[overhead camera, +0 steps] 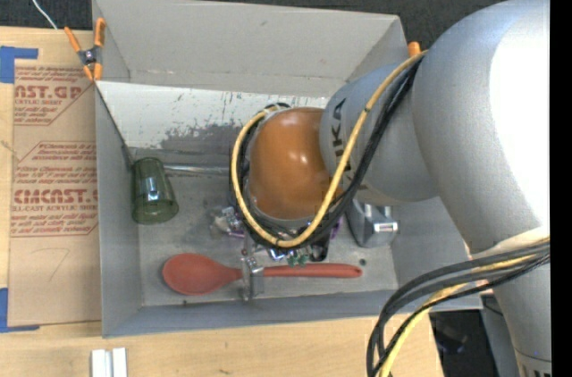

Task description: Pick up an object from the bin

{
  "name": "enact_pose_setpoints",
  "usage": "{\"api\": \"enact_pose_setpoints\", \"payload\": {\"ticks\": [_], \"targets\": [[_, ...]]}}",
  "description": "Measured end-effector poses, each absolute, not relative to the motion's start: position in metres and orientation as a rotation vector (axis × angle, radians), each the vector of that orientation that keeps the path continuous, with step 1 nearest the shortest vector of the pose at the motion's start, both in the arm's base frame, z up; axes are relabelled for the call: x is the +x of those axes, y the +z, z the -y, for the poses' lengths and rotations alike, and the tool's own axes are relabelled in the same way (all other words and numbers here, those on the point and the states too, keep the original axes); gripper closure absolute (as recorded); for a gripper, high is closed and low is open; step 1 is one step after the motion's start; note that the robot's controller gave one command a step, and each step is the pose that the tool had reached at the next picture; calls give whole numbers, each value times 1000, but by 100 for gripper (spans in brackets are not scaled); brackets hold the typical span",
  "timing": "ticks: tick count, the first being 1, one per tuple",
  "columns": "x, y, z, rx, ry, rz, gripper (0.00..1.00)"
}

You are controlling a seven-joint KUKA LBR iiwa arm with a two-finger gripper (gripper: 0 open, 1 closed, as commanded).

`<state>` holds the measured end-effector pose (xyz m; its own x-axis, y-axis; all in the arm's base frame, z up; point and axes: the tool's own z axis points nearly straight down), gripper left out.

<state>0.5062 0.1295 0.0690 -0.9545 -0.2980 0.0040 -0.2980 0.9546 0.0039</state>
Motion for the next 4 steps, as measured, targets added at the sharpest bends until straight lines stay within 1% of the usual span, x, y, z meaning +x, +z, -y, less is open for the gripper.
{"api": "enact_pose_setpoints", "payload": {"ticks": [1, 2, 4], "targets": [[501, 70, -147, 95, -8, 3142, 0], [506, 69, -130, 472, -7, 3102, 100], [506, 69, -130, 471, -7, 3102, 100]]}}
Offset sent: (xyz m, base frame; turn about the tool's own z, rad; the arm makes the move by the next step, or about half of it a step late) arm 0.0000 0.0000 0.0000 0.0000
